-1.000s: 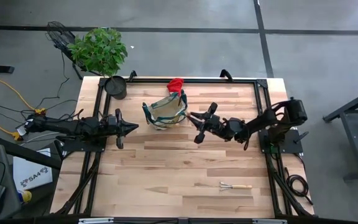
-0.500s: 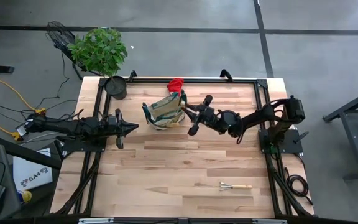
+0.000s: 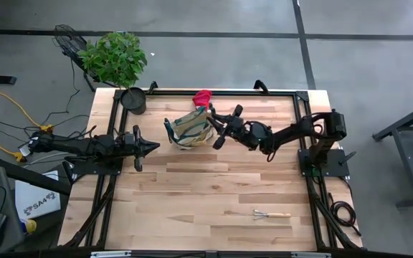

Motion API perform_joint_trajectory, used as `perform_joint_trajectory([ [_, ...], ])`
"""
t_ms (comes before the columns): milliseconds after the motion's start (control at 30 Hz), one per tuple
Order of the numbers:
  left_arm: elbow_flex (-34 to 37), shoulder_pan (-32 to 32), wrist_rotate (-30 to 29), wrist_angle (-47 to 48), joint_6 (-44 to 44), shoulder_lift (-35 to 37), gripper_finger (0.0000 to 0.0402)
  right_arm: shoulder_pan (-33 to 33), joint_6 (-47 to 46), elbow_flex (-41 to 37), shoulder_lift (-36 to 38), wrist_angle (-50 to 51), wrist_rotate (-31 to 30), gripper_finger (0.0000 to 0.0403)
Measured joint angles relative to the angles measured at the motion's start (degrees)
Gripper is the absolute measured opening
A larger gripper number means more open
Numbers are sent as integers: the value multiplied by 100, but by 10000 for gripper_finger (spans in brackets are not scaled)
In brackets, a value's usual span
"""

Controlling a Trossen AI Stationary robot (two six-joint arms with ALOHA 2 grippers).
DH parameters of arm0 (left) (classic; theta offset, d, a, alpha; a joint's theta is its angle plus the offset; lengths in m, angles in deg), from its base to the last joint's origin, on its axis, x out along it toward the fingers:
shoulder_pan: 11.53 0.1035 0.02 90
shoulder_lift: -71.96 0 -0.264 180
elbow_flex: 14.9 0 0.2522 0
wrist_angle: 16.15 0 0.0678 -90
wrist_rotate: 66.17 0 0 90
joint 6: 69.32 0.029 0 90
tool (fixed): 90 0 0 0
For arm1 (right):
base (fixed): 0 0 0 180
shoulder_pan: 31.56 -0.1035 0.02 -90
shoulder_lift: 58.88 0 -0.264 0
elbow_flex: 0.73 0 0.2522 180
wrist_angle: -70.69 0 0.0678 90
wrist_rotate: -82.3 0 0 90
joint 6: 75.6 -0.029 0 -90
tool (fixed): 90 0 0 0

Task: Pick & Place Garden tools in Gardening bag
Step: Put the trowel into the gardening bag

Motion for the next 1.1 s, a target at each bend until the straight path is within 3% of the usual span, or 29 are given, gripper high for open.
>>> perform_joint_trajectory([
  [367,0,0,4,-2,0,-1,3,-32,12,367,-705,-177,-14,47],
  [633,0,0,7,-2,-2,0,3,-176,-410,388,-767,4,-856,47],
  [1100,0,0,9,0,0,1,3,-222,-1198,388,-767,392,-1276,47],
])
